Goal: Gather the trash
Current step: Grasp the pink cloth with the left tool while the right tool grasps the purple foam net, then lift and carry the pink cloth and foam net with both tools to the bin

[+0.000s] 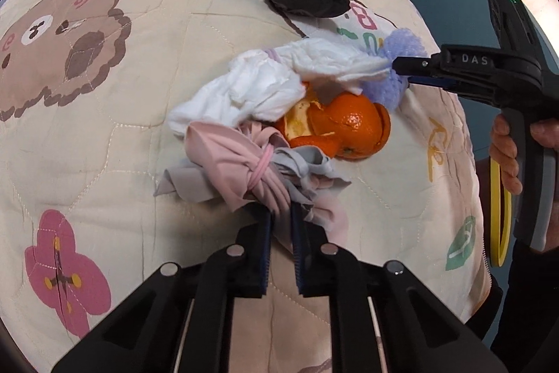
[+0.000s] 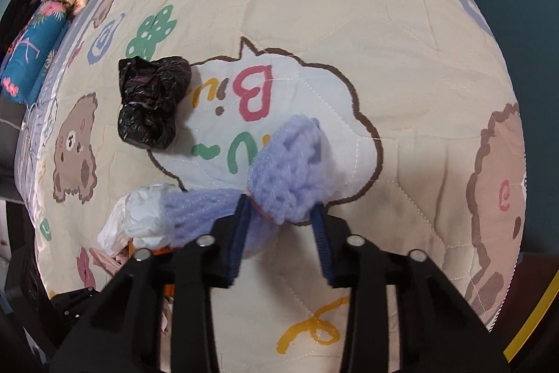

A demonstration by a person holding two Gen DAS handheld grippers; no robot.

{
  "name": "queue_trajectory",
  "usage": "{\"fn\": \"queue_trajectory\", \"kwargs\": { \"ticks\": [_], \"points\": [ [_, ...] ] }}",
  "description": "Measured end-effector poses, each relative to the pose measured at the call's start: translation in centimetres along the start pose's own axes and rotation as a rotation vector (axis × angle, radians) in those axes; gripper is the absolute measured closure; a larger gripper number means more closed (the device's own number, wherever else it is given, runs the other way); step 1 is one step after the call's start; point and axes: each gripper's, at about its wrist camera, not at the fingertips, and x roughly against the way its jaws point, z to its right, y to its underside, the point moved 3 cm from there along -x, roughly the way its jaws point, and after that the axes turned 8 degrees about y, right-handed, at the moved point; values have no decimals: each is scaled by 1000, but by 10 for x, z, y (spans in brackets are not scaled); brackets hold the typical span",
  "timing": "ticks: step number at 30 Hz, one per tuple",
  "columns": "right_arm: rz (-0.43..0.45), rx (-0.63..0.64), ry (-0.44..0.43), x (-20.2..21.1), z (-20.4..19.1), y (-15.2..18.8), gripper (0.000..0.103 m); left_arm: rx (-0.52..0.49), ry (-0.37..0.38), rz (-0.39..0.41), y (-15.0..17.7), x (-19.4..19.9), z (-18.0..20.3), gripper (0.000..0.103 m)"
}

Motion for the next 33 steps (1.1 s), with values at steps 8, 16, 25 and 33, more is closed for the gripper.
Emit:
{"fn": "queue_trajectory", "kwargs": {
  "ticks": [8, 16, 25, 33],
  "points": [
    [30, 24, -9, 12, -10, 5, 89, -3, 29, 12, 13, 21, 1, 94],
    [55, 13, -15, 33, -5, 13, 90, -11, 30, 30, 25, 42, 4, 94],
    [92, -8, -19, 60, 8, 23, 90, -34, 22, 50, 42, 65, 10, 94],
    [119, -17, -20, 83, 18, 36, 90, -44, 12, 72, 50, 81, 18, 94]
  ]
}}
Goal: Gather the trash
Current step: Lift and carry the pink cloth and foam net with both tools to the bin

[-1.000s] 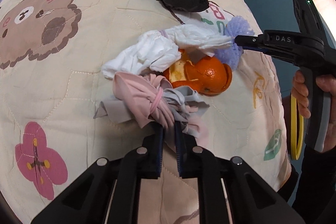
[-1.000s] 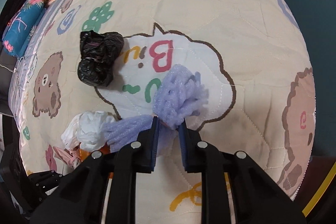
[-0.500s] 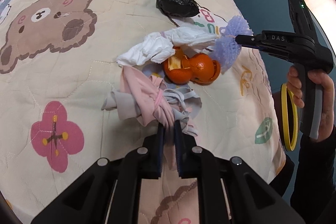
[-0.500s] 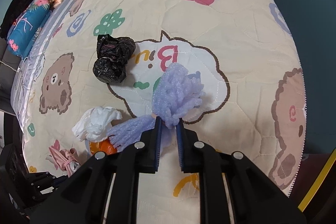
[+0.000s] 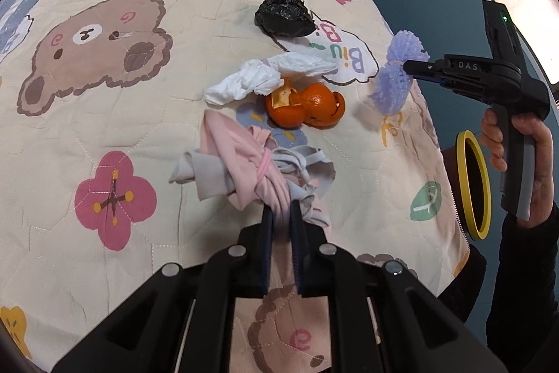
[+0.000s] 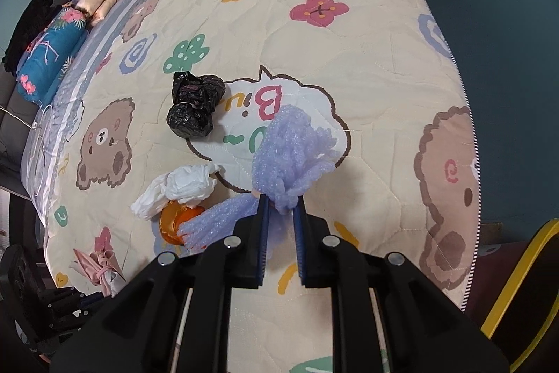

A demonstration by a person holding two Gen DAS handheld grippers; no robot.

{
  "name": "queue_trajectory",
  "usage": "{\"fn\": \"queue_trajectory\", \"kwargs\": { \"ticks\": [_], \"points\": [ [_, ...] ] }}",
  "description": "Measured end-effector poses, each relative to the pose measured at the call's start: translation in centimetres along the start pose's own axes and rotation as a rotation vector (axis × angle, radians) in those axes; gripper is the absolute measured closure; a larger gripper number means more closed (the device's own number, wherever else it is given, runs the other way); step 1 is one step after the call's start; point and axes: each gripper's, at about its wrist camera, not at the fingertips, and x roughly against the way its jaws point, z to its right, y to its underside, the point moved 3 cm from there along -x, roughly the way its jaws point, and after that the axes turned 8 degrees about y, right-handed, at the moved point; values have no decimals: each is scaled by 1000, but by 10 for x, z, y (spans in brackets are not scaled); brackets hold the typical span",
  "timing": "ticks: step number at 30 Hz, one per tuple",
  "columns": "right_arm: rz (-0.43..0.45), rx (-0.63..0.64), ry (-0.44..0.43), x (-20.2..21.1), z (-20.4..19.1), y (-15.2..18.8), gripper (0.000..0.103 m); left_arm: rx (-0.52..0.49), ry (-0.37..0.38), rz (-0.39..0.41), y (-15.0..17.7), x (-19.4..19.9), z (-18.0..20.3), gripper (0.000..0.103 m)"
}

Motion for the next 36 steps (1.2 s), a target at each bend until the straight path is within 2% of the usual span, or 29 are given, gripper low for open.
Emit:
{"fn": "queue_trajectory", "kwargs": {
  "ticks": [8, 18, 36],
  "points": [
    [28, -13, -4, 23, 12, 9, 90, -18, 3, 25, 0, 16, 14, 94],
    [68, -61, 1, 56, 49, 27, 90, -60, 6, 45, -2, 22, 44, 94],
    [107, -184, 29, 92, 134, 66, 90, -154, 44, 25, -10, 1, 116, 94]
  ]
}}
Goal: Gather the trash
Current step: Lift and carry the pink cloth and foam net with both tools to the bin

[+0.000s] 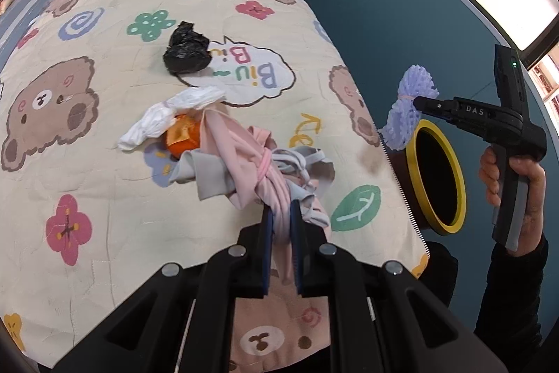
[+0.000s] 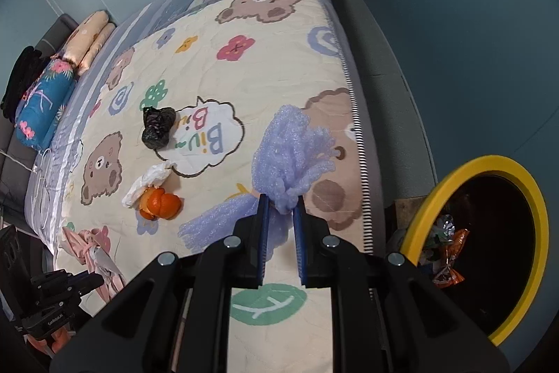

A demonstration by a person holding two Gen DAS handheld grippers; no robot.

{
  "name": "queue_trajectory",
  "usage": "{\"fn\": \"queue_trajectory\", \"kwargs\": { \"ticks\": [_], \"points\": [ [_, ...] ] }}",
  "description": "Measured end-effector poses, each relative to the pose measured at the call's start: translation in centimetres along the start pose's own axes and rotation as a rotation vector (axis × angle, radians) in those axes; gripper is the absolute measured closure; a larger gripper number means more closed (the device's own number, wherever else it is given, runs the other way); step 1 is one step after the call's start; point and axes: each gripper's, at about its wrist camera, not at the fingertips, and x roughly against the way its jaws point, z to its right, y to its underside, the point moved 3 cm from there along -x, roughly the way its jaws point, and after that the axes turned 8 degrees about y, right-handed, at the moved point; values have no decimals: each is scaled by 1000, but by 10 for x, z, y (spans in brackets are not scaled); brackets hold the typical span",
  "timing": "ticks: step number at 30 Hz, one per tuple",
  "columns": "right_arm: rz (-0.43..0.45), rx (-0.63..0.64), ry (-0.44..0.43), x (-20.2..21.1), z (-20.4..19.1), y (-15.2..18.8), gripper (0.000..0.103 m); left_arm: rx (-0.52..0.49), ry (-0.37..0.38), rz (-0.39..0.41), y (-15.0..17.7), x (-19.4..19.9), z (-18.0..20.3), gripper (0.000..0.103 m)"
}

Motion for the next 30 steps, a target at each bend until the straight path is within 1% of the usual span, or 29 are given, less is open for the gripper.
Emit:
{"fn": "queue_trajectory", "kwargs": {
  "ticks": [9, 18, 30],
  "points": [
    [9, -56, 20, 9, 45, 7, 90, -52, 32, -25, -13, -22, 40, 94],
    [21, -117, 50, 21, 92, 16, 90, -137, 45, -62, -27, -49, 89, 94],
    [29, -204, 95, 33, 159, 29, 90, -225, 83, -123, -37, -92, 154, 94]
  ]
}}
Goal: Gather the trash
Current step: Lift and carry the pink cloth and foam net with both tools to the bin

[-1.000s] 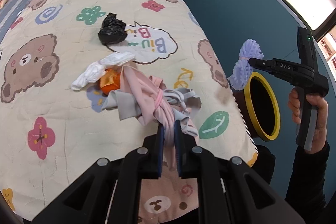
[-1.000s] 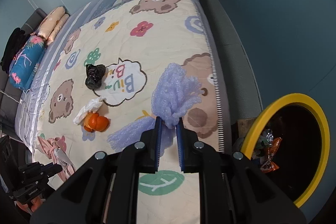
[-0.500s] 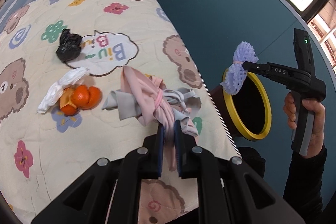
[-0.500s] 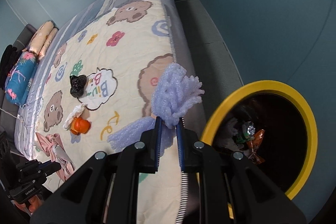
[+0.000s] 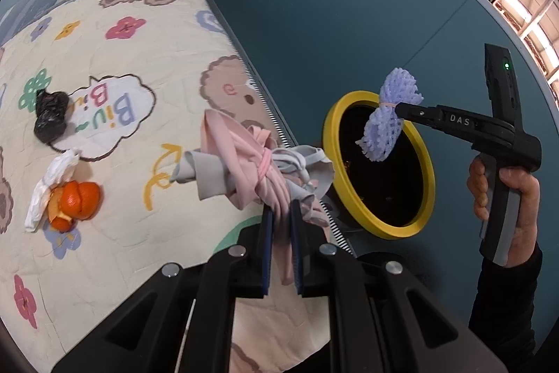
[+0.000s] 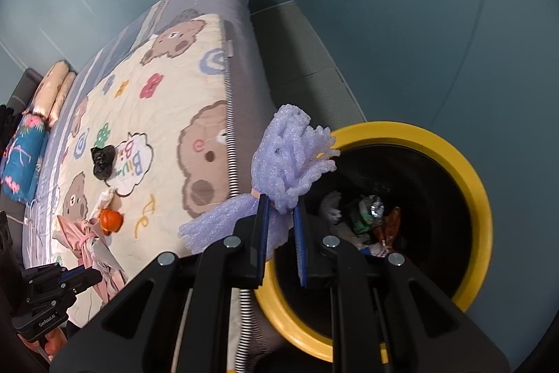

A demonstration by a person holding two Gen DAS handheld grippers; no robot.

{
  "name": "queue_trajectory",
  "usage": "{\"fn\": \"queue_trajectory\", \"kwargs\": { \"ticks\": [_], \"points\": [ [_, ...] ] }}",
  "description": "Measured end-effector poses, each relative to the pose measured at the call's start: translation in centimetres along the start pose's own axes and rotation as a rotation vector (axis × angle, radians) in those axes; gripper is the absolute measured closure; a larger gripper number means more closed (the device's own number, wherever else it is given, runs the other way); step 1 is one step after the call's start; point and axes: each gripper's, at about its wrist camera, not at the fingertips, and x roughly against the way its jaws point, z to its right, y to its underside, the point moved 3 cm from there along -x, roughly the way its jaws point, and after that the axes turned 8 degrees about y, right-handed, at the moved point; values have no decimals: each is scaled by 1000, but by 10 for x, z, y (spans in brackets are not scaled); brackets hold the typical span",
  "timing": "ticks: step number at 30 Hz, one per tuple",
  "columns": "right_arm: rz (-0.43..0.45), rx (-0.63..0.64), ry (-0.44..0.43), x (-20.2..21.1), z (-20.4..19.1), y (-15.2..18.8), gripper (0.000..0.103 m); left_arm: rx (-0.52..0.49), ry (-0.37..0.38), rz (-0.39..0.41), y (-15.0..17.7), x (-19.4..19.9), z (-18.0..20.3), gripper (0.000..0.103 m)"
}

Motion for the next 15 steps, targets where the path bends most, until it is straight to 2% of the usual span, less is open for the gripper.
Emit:
{"fn": "queue_trajectory", "kwargs": {
  "ticks": [7, 15],
  "points": [
    [8, -47, 21, 3, 34, 0, 89, -52, 21, -30, -13, -24, 33, 94],
    [13, -100, 42, 0, 67, 2, 89, -77, 57, -55, -17, -51, 54, 94]
  ]
}}
